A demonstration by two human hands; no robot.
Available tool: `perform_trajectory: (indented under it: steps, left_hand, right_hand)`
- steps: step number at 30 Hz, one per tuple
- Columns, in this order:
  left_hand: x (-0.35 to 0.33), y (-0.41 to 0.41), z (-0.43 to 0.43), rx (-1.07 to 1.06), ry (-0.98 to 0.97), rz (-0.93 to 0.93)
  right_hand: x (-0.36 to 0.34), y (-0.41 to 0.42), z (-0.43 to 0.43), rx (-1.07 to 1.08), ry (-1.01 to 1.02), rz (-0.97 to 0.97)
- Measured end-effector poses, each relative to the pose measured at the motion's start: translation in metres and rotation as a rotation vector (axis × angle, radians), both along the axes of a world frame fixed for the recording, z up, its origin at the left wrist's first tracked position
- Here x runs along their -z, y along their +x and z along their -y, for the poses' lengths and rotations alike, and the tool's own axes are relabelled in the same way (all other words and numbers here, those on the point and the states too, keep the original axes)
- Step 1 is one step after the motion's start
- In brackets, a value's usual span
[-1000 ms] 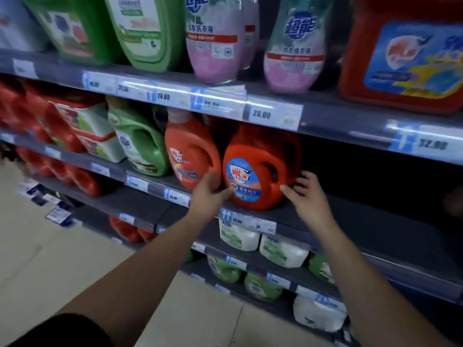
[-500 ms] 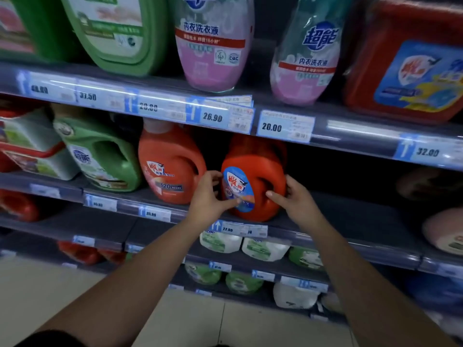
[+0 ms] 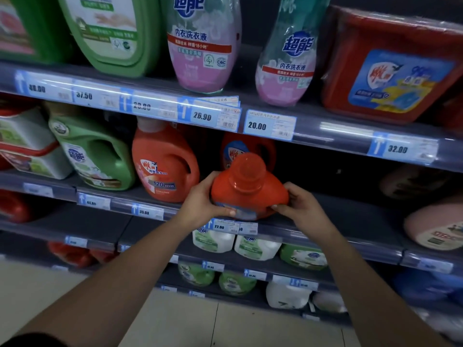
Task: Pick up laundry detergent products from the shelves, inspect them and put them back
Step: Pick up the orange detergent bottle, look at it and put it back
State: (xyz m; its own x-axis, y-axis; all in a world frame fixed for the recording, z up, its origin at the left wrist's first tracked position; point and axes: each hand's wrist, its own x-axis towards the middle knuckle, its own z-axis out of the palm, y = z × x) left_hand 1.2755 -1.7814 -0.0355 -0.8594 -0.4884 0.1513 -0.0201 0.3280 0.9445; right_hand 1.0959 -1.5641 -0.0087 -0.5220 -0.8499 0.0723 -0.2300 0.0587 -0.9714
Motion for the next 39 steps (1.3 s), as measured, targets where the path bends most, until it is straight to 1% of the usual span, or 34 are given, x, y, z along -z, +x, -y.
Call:
perform_trajectory:
  steps: [3, 6, 11, 16, 19, 23, 26, 30, 32, 34, 36, 39]
  left_hand:
    - [-0.015, 0.023, -0.018, -0.014, 0.000, -0.043]
    - [-0.024, 0.050, -0.038, 0.007, 0.080, -0.077]
    - [-0.015, 0.089, -0.061, 0.015, 0.184, -0.026]
    - [-0.005, 0.114, -0.078, -0.012, 0.286, -0.019]
    - [-0.005, 0.122, -0.084, -0.040, 0.353, -0.040]
    - [-0.008, 0.131, -0.092, -0.020, 0.484, -0.075]
    - [-0.007, 0.132, -0.096, -0.012, 0.589, -0.097]
    - [-0.004, 0.133, -0.104, -0.010, 0.809, -0.100]
    - [-0.002, 0.134, -0.106, -0.006, 0.902, -0.133]
    - [-0.002, 0.135, -0.106, -0.002, 0.929, -0.163]
    - [-0.007, 0.135, -0.105, -0.015, 0.908, -0.181]
    - [-0.019, 0.134, -0.108, -0.063, 0.866, -0.213]
  right_hand:
    - [-0.018, 0.014, -0.017, -0.012, -0.058, 0.042]
    - [-0.025, 0.037, -0.033, -0.022, -0.078, 0.098]
    - [-0.010, 0.068, -0.052, -0.023, -0.062, 0.135]
    - [-0.004, 0.092, -0.062, -0.041, -0.064, 0.171]
    - [-0.005, 0.106, -0.065, -0.008, -0.074, 0.173]
    - [-0.010, 0.127, -0.067, 0.027, -0.093, 0.195]
    - [-0.024, 0.140, -0.067, 0.022, -0.120, 0.173]
    - [-0.046, 0.152, -0.072, 0.012, -0.139, 0.121]
    - [-0.054, 0.157, -0.074, -0.010, -0.169, 0.137]
    - [-0.059, 0.160, -0.075, -0.022, -0.189, 0.147]
    - [-0.060, 0.160, -0.075, -0.022, -0.215, 0.168]
    - [-0.060, 0.161, -0.071, 0.050, -0.264, 0.235]
